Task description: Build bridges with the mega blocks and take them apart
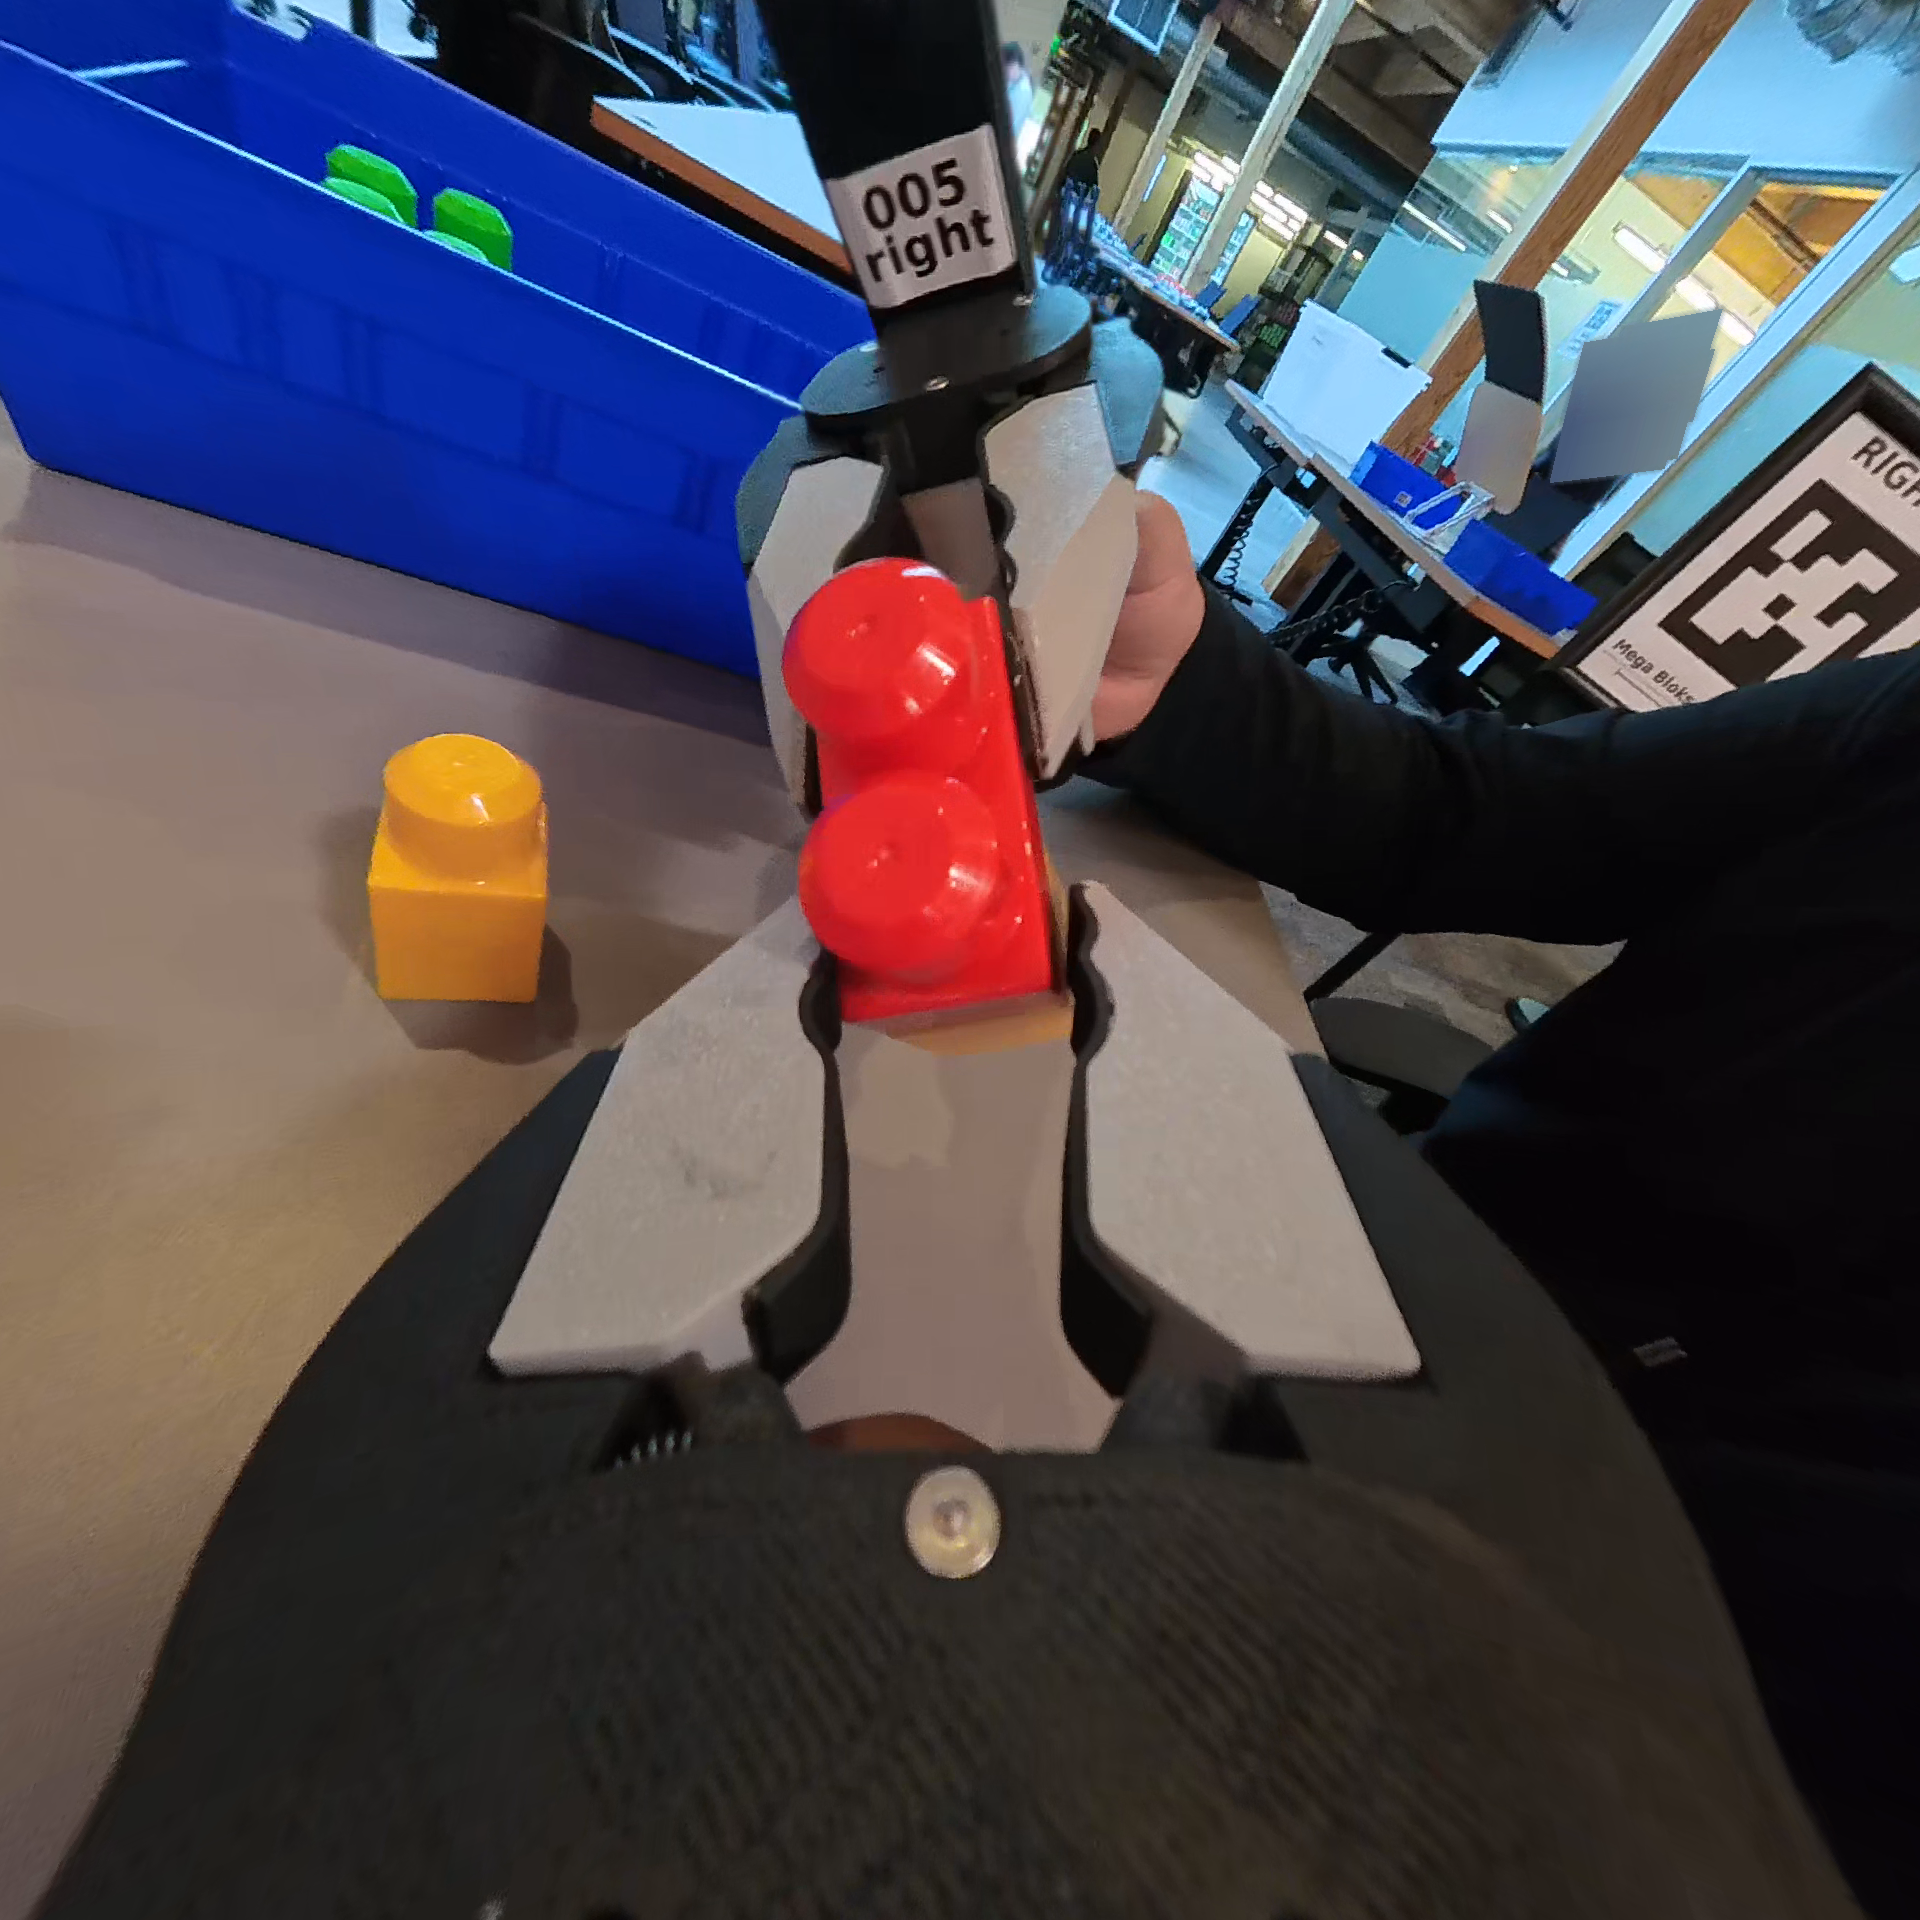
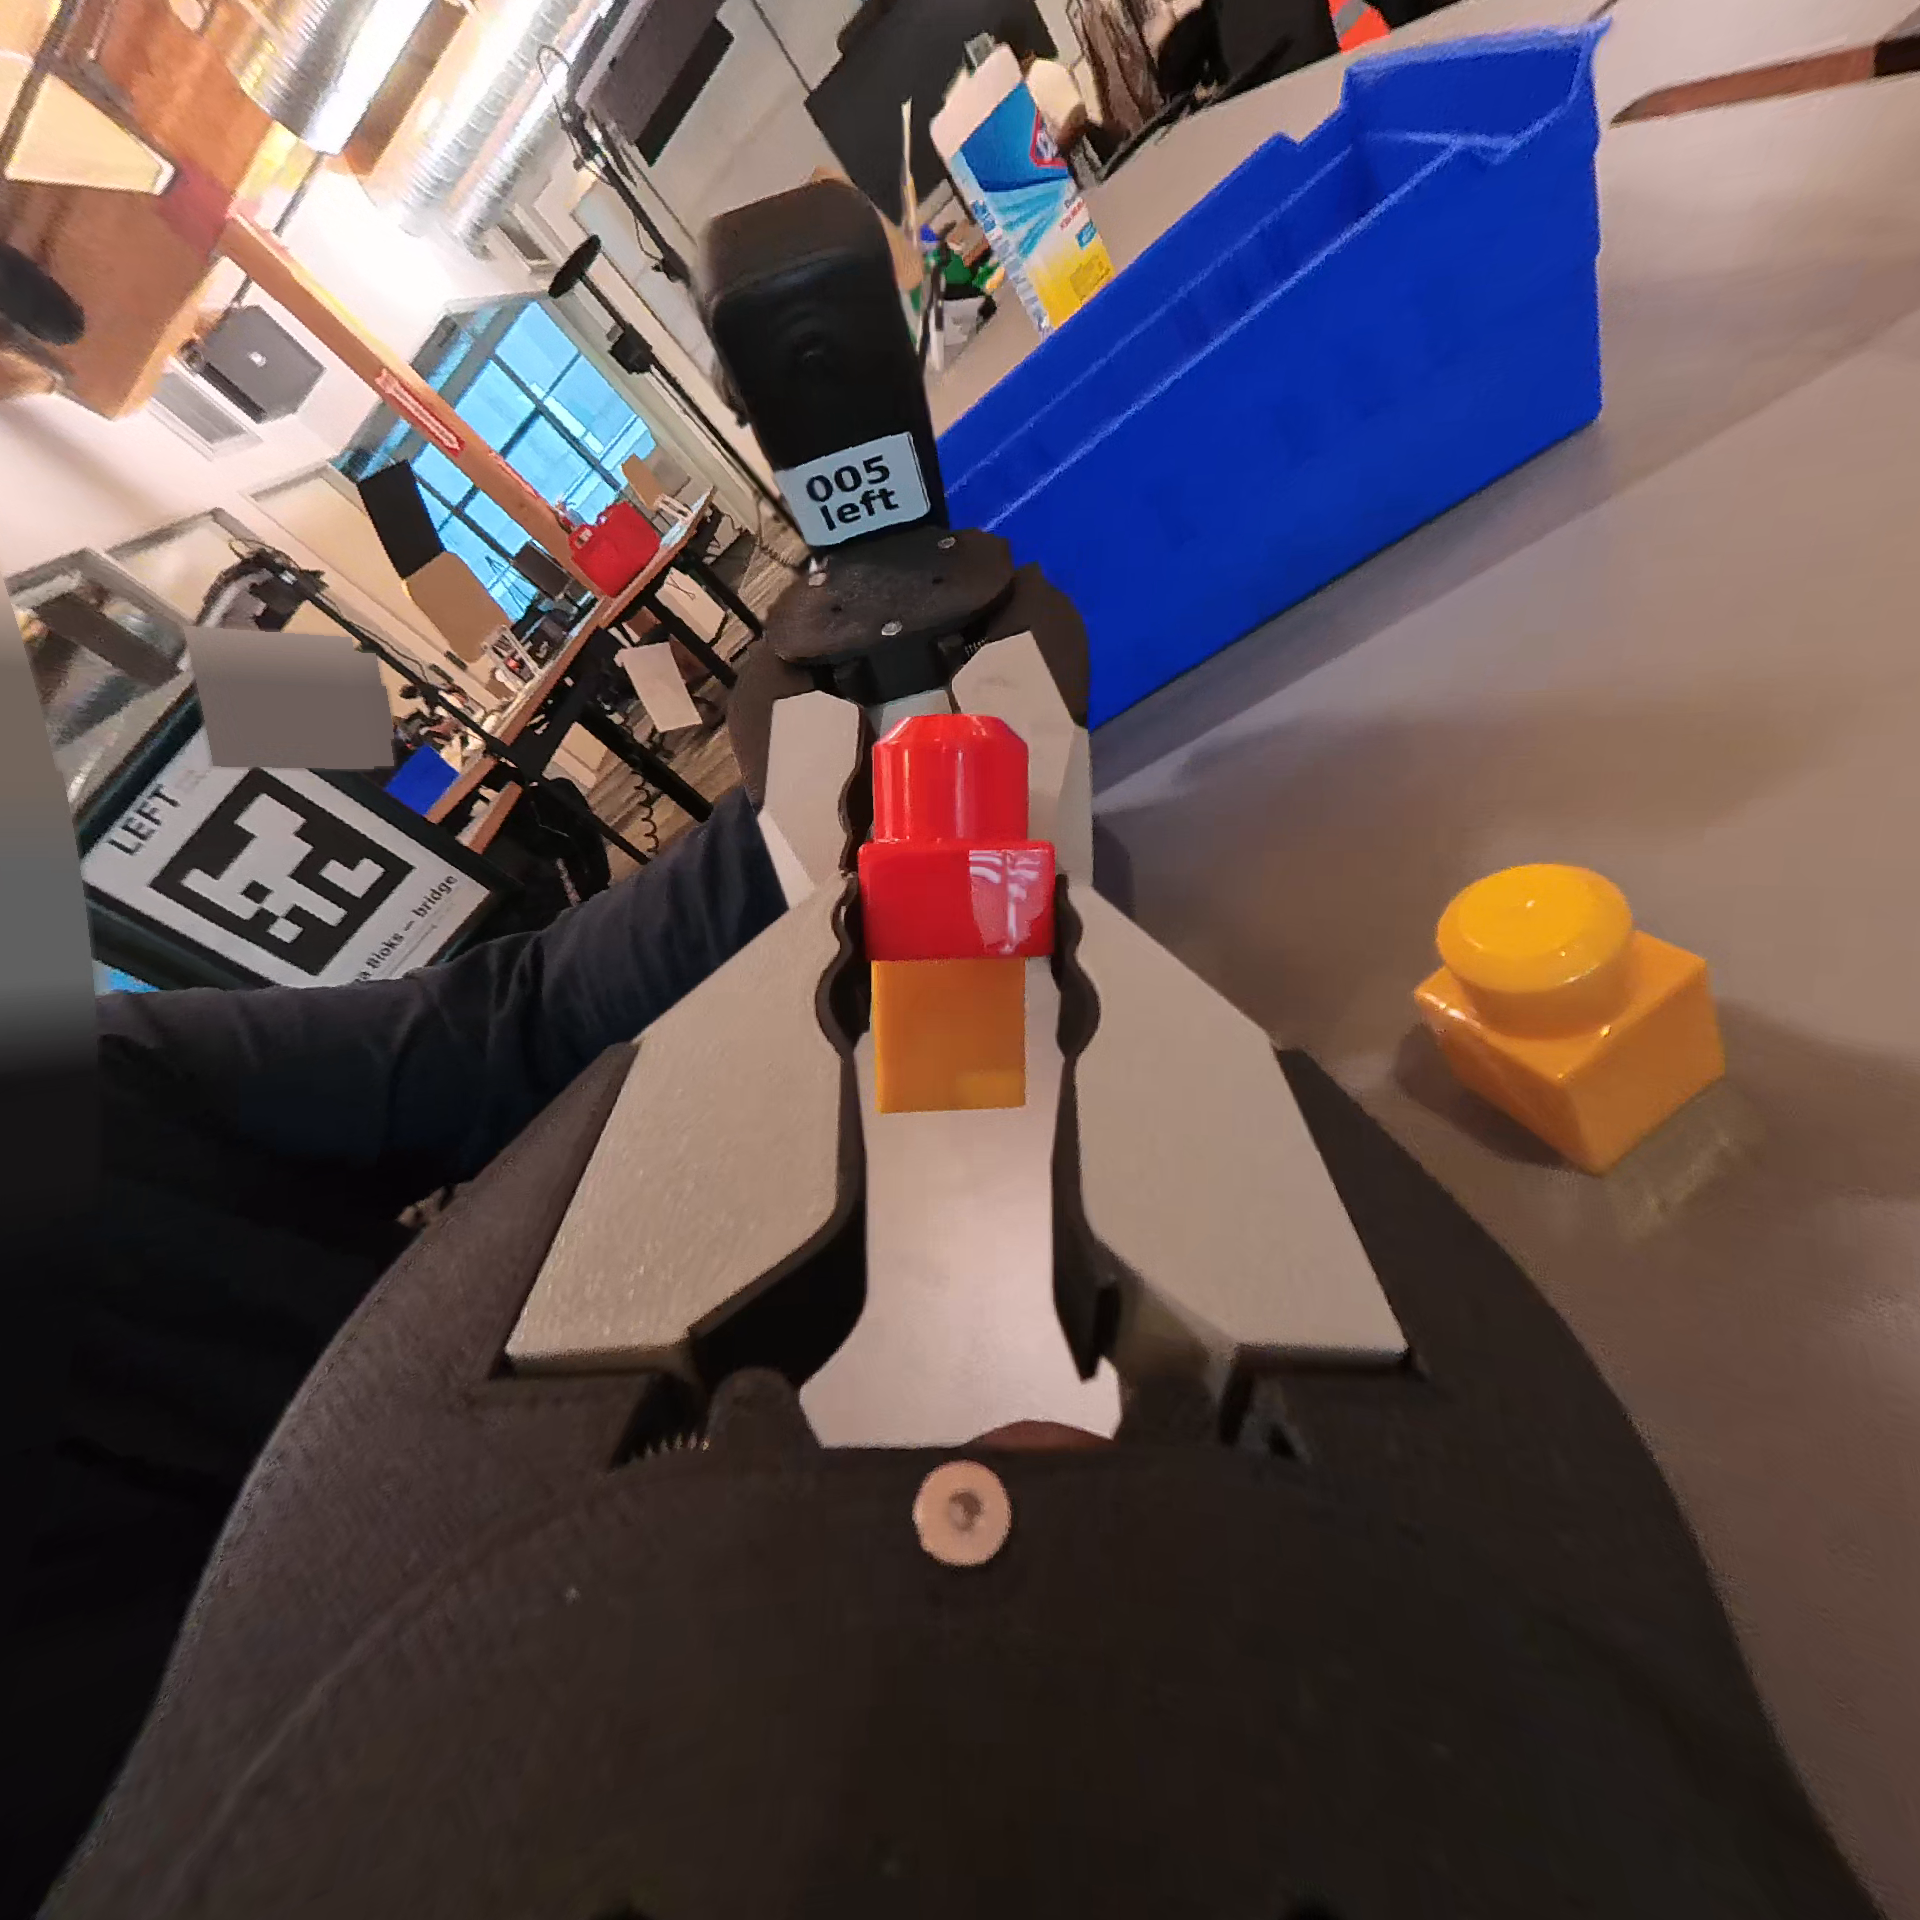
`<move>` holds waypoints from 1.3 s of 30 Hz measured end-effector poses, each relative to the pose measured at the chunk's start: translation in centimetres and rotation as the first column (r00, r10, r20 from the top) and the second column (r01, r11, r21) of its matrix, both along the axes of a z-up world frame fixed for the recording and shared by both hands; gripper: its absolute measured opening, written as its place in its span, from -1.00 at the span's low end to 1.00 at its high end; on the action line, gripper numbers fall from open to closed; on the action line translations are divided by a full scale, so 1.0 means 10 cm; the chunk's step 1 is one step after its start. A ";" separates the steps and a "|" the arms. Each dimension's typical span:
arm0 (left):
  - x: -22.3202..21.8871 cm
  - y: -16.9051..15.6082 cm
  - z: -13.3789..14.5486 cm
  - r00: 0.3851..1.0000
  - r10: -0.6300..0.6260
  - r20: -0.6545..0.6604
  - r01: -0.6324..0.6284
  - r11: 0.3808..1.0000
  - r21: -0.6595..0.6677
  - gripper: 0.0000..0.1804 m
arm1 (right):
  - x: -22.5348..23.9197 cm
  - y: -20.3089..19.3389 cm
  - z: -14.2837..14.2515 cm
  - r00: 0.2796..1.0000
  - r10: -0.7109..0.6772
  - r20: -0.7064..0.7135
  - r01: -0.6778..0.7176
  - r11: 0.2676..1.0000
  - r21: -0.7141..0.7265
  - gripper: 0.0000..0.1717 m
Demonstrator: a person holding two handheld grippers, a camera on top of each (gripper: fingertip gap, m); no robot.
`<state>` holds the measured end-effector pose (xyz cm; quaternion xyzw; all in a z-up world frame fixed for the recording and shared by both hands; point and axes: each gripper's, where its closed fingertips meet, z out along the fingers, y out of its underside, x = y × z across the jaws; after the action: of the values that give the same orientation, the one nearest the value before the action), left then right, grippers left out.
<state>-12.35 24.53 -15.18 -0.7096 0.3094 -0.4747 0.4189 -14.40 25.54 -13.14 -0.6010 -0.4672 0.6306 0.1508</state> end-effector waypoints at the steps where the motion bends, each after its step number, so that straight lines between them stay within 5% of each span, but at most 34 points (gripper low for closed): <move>1: 0.01 -0.01 -0.01 1.000 -0.006 -0.003 0.006 1.000 -0.004 -0.55 | 0.00 -0.02 -0.02 1.000 0.011 0.014 -0.010 1.000 -0.017 -0.62; 39: -0.06 0.11 -0.07 0.998 0.070 0.001 -0.069 0.990 -0.119 -0.55 | 0.04 0.01 -0.19 0.995 0.024 0.100 -0.025 1.000 0.012 -0.62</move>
<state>-12.97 25.63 -15.87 -0.7423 0.2545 -0.4793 0.3930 -14.05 25.60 -15.05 -0.6250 -0.4858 0.5985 0.1235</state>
